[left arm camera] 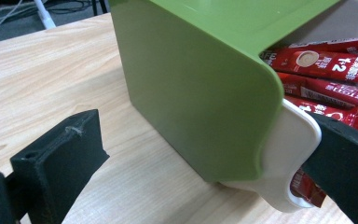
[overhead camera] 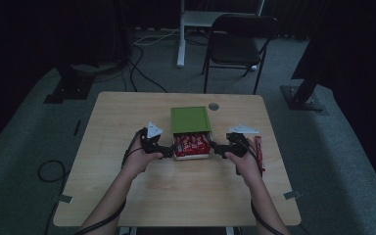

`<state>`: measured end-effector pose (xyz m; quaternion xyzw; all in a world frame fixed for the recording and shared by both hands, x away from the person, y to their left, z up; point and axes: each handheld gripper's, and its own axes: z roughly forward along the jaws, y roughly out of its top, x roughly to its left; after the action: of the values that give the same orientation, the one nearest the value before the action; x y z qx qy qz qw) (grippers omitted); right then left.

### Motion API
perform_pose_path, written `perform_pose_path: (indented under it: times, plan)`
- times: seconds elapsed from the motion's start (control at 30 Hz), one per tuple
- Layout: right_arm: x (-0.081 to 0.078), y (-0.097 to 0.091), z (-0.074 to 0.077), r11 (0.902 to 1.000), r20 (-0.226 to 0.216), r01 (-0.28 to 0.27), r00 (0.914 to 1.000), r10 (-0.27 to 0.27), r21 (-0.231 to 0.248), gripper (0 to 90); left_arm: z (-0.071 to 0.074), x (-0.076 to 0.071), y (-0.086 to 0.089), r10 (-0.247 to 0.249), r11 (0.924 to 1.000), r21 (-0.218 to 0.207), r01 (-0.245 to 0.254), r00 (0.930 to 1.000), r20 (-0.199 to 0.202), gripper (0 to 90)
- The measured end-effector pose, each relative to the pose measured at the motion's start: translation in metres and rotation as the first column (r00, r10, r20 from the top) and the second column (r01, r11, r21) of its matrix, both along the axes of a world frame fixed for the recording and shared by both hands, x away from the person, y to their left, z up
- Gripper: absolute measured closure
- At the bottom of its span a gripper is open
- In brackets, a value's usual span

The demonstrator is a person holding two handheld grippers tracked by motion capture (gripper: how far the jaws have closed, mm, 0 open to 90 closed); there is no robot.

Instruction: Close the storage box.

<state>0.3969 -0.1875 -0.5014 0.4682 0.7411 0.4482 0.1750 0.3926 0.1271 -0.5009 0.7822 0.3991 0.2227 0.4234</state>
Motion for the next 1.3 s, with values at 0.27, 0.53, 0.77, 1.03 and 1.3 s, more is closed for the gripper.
perform_pose_path:
  times: [0.27,0.53,0.77,1.03,1.3]
  plan:
    - [0.008,0.004,-0.005,0.9998,-0.001,0.019,0.9998,-0.019,0.004,14.2,0.0,0.007,0.0,0.007,1.0,0.004,-0.007,1.0,0.002,2.3]
    - [0.014,0.008,-0.004,0.9994,0.008,0.03,0.9995,-0.03,-0.018,14.3,-0.001,0.012,0.0,0.029,0.9996,-0.003,-0.029,0.9996,0.005,2.3]
    - [0.018,0.009,-0.006,0.9991,0.004,0.043,0.9991,-0.043,-0.006,14.3,-0.001,0.015,0.0,0.036,0.9994,0.0,-0.036,0.9993,0.011,2.3]
    - [0.021,0.011,-0.007,0.999,0.001,0.045,0.999,-0.045,-0.001,14.1,-0.003,0.018,0.0,0.056,0.9984,-0.005,-0.056,0.9983,0.017,2.3]
    - [0.022,0.013,-0.007,0.9988,0.0,0.049,0.9988,-0.049,-0.007,14.7,-0.005,0.02,-0.001,0.065,0.9979,-0.004,-0.065,0.9977,0.018,2.4]
